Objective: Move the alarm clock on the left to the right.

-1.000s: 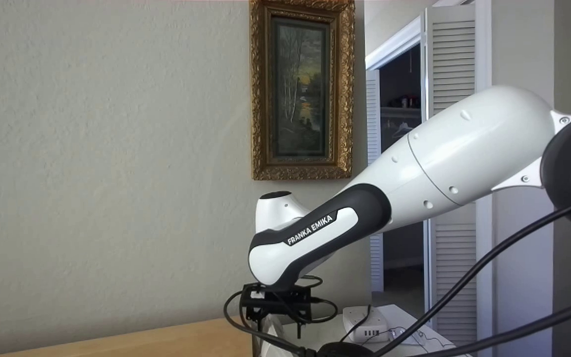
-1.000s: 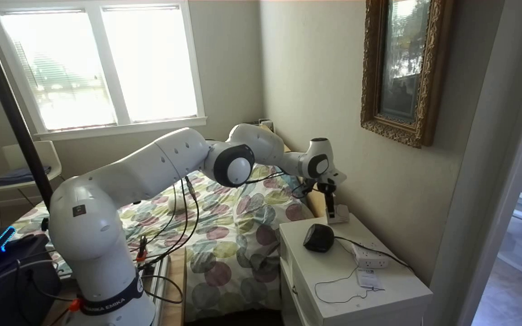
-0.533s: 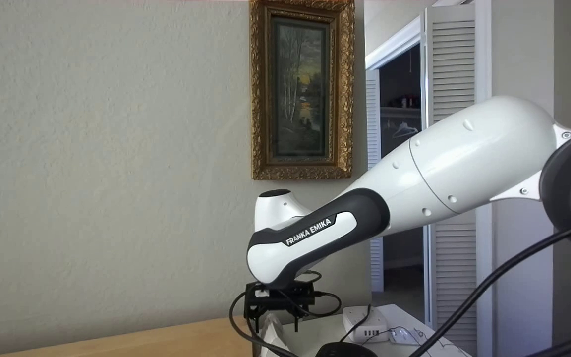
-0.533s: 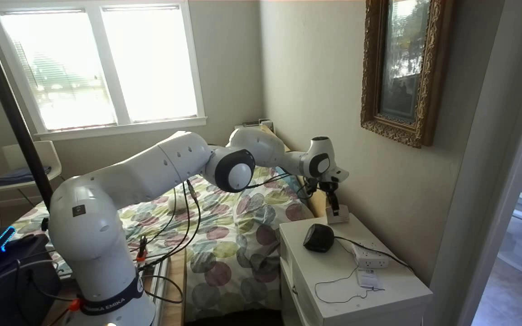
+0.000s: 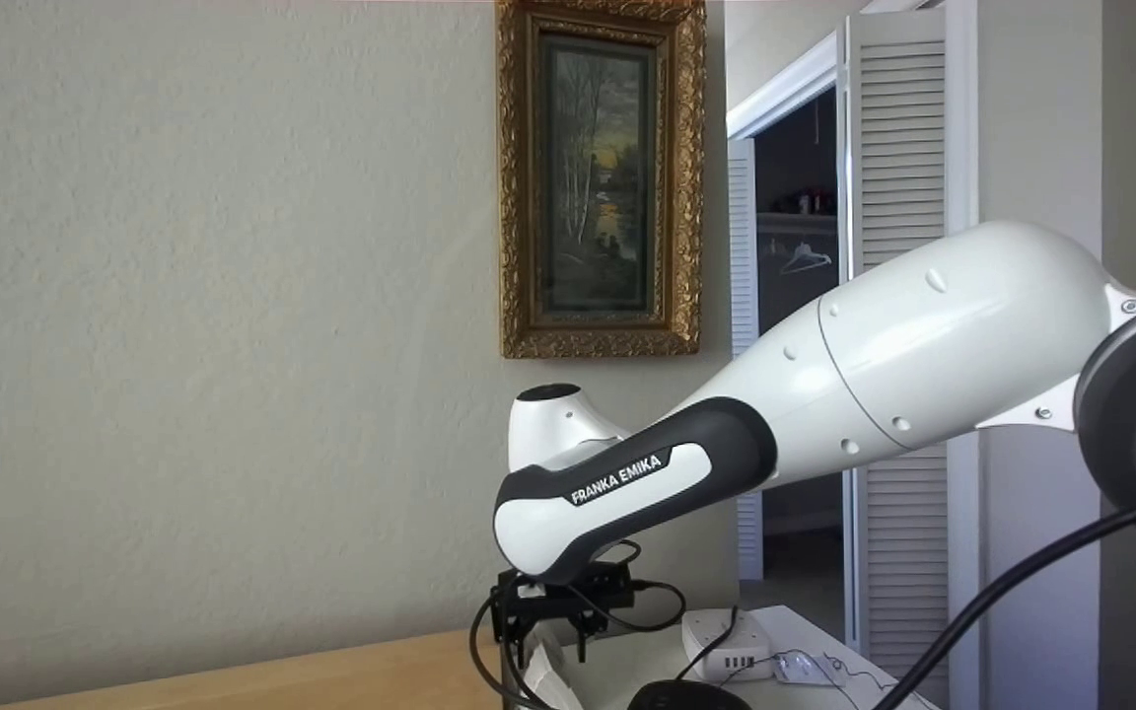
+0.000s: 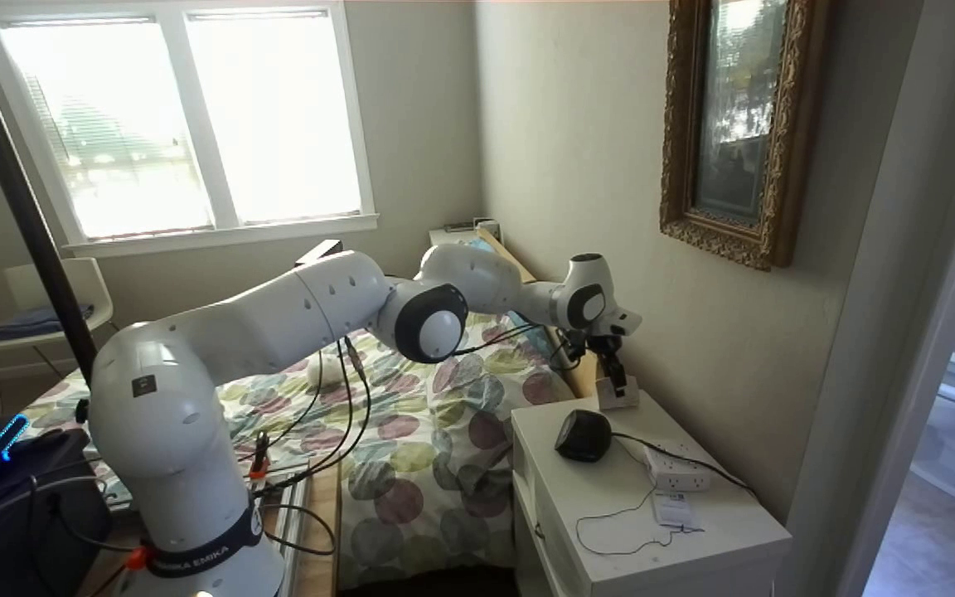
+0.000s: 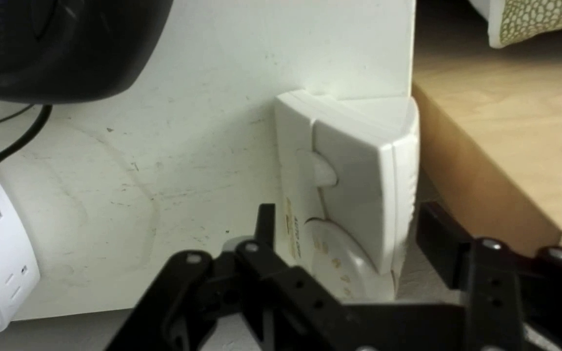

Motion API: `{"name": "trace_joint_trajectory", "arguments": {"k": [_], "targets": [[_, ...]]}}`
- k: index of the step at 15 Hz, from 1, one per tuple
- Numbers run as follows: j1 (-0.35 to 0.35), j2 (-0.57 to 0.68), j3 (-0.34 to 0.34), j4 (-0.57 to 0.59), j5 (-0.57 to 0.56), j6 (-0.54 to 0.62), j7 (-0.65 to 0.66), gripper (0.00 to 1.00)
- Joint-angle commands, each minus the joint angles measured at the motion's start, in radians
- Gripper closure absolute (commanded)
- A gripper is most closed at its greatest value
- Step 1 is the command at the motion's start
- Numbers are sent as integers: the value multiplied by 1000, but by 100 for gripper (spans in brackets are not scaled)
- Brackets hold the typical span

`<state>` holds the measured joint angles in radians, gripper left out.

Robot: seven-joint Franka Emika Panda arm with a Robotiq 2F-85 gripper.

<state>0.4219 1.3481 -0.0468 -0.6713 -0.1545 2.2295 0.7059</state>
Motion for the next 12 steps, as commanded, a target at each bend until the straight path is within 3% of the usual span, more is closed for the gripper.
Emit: {"name": "trace_joint_trajectory", "arguments": {"k": [1,5,12], "targets": [[-3,53,-7,69,-6,-5,-21,55],[-5,57,-9,77,-2,-14,-7,78],[2,39,-66,71,-22,-46,70,82]]}}
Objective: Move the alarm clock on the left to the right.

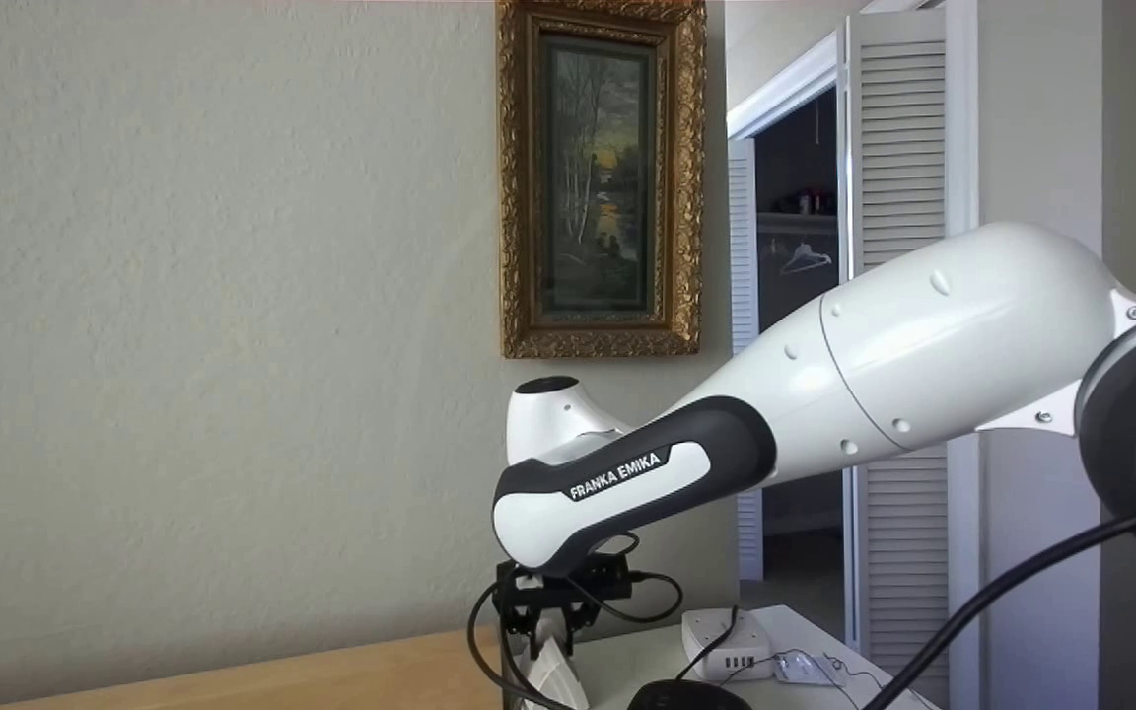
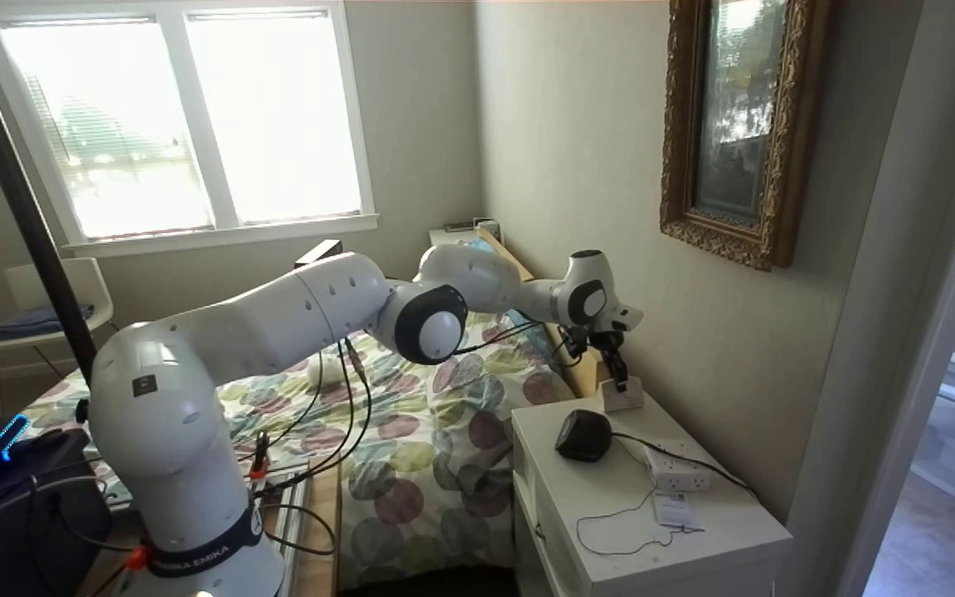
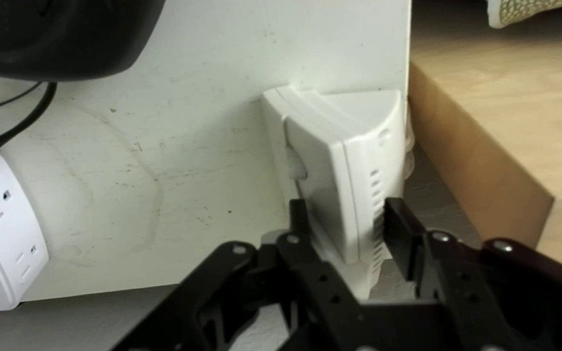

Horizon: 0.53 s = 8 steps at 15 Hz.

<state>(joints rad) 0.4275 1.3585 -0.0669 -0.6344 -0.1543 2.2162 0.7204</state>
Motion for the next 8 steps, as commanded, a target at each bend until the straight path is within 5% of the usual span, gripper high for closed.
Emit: {"name": "trace_joint_trajectory", "arguments": {"k": [1,8], "targets": [[-5,26,-55,35,-22,-38,71,83],[-21,16,-117,28,-17,-75,204,87]]}}
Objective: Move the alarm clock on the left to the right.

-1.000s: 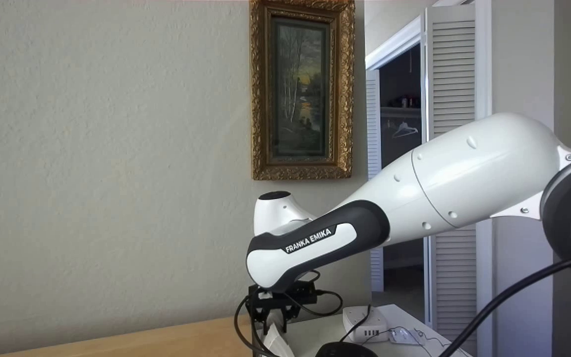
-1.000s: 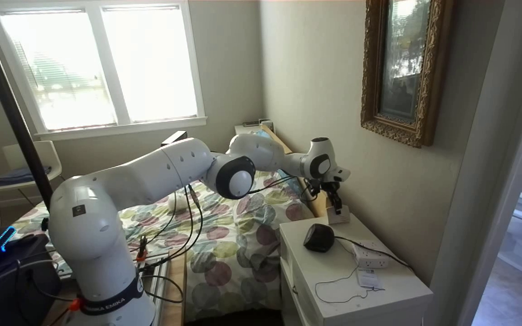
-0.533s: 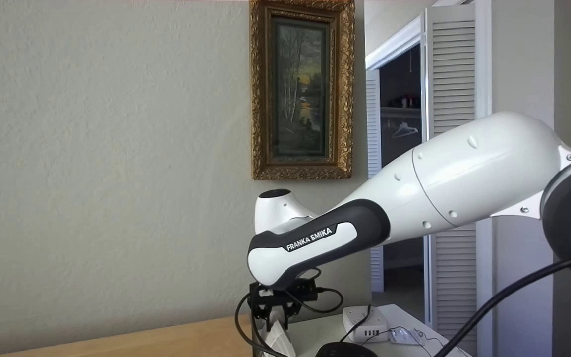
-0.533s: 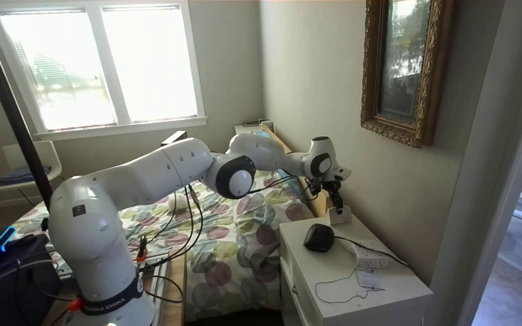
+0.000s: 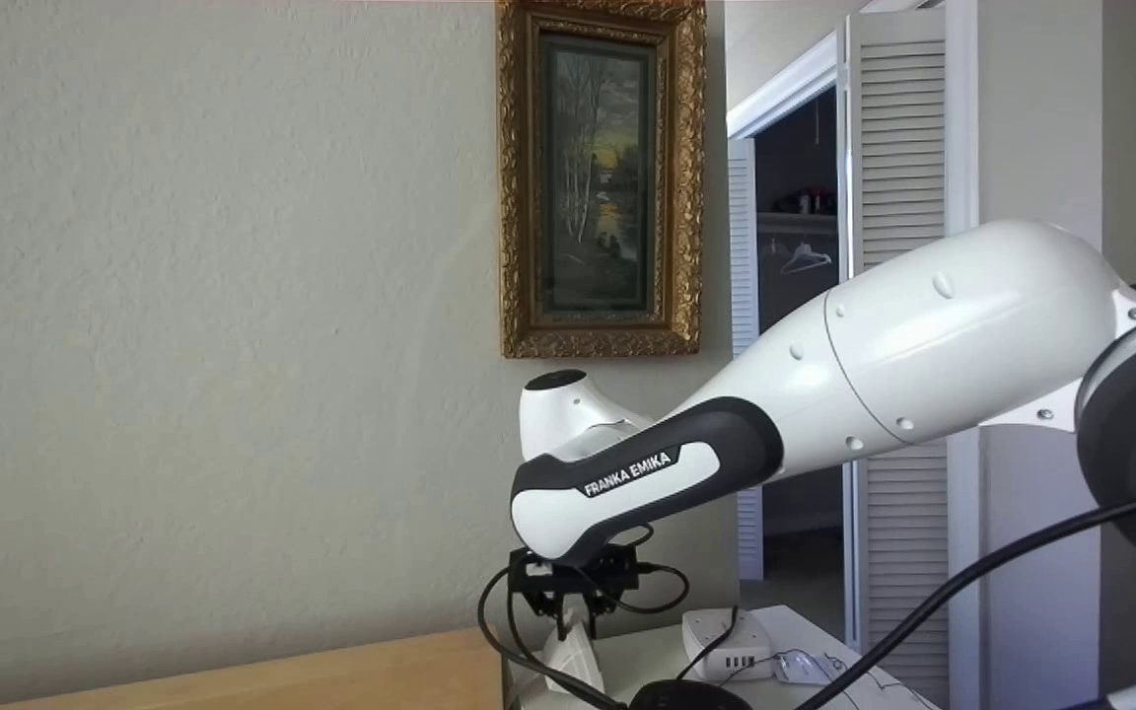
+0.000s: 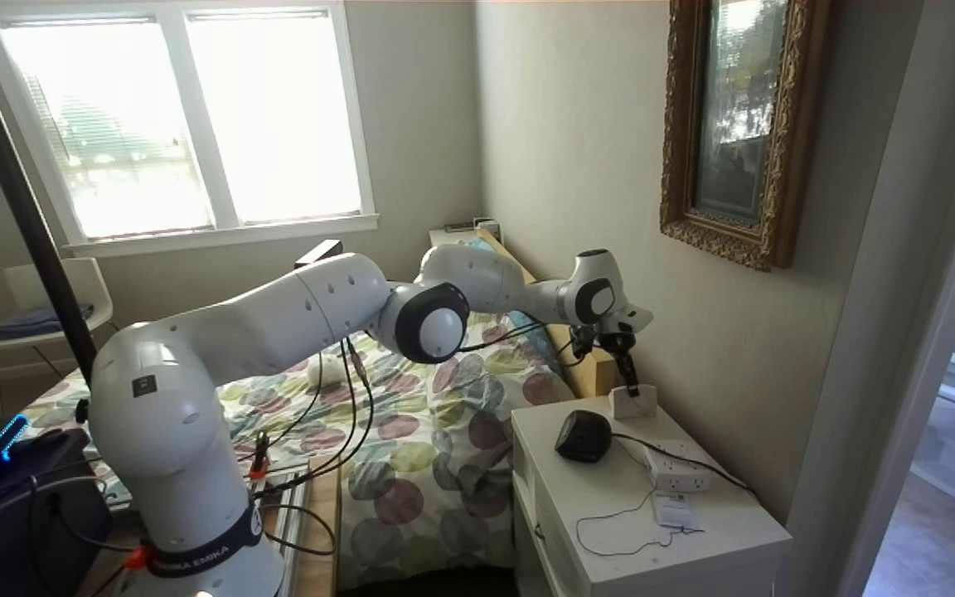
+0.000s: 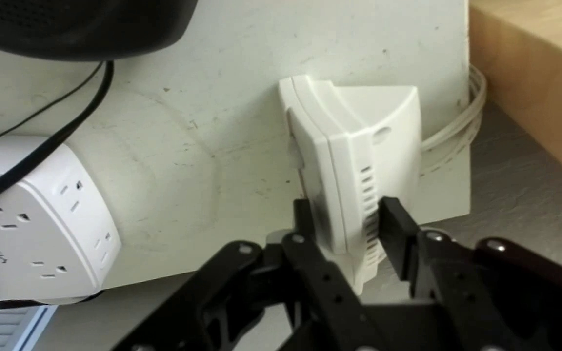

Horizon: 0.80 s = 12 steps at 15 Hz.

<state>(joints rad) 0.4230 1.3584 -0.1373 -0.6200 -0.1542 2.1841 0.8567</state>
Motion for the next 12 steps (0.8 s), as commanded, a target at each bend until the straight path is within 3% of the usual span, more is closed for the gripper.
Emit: {"name": "trace_joint_trajectory", "arguments": {"k": [1,7,12], "targets": [[-19,14,-59,12,-17,-52,85,87],[-33,-1,-130,3,-7,-180,191,87],[-31,-17,-127,-7,11,-295,243,87]]}}
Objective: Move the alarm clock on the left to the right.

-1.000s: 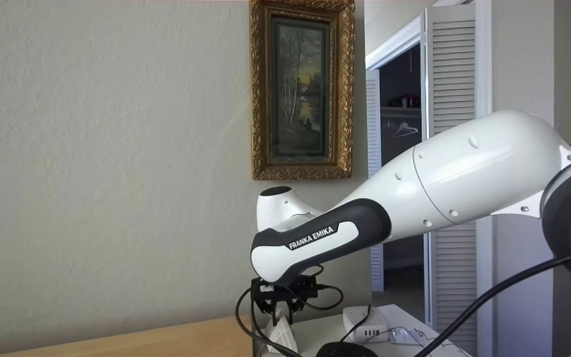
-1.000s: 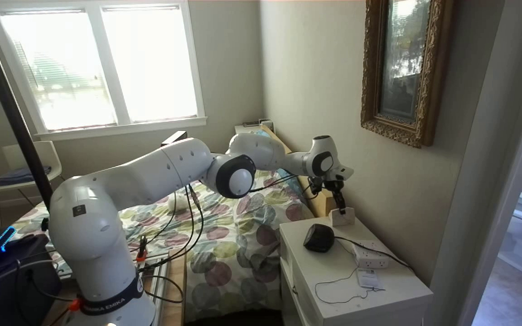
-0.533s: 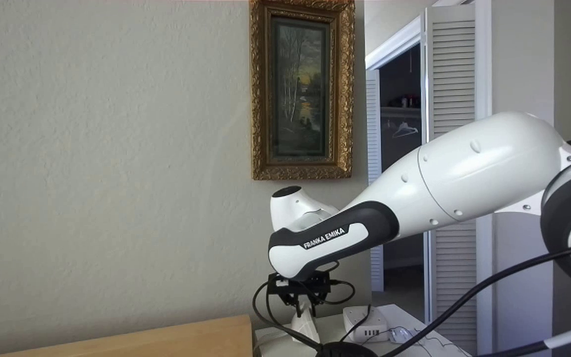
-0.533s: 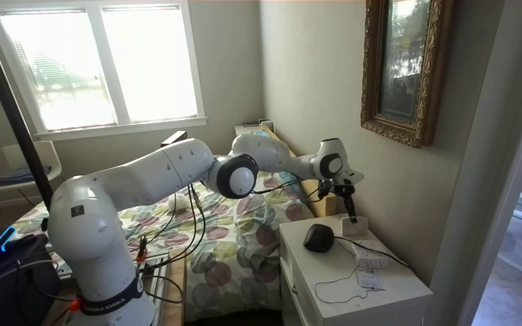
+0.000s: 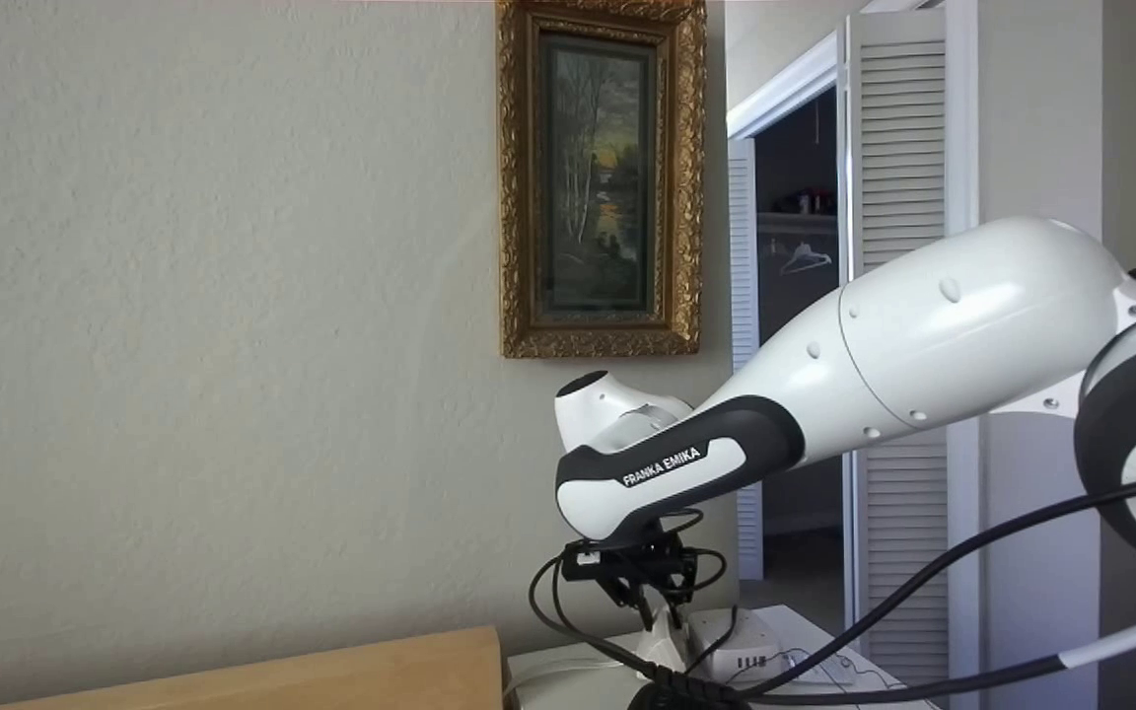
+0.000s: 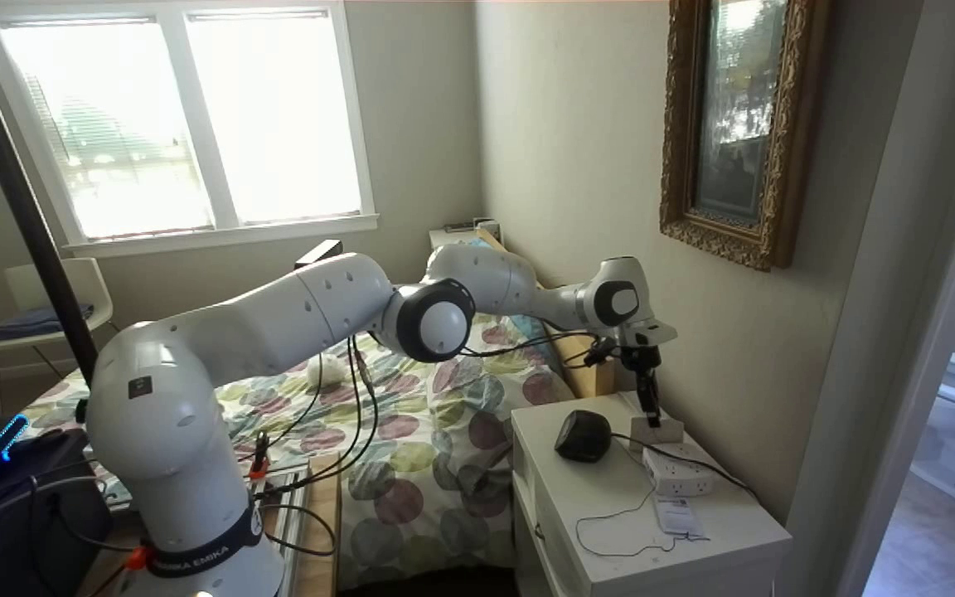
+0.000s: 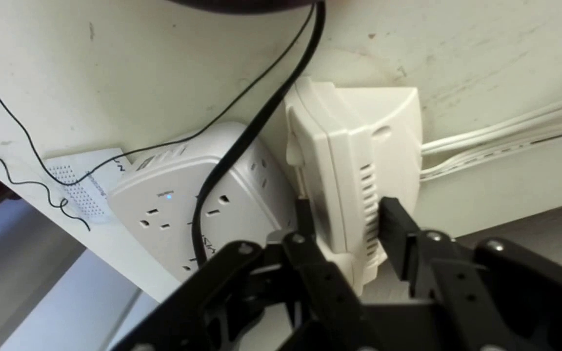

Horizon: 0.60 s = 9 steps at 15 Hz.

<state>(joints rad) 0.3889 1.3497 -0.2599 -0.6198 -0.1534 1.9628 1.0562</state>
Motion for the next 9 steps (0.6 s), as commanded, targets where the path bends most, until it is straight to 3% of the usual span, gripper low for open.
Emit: {"name": "trace_joint_trajectory", "arguments": {"k": [1,4,6,9], "targets": [[4,-8,-3,-7,11,-84,55,87],[8,-2,3,-2,13,-92,74,87],[6,8,6,8,11,-48,75,42],[5,11,15,12,14,-43,63,25]]}}
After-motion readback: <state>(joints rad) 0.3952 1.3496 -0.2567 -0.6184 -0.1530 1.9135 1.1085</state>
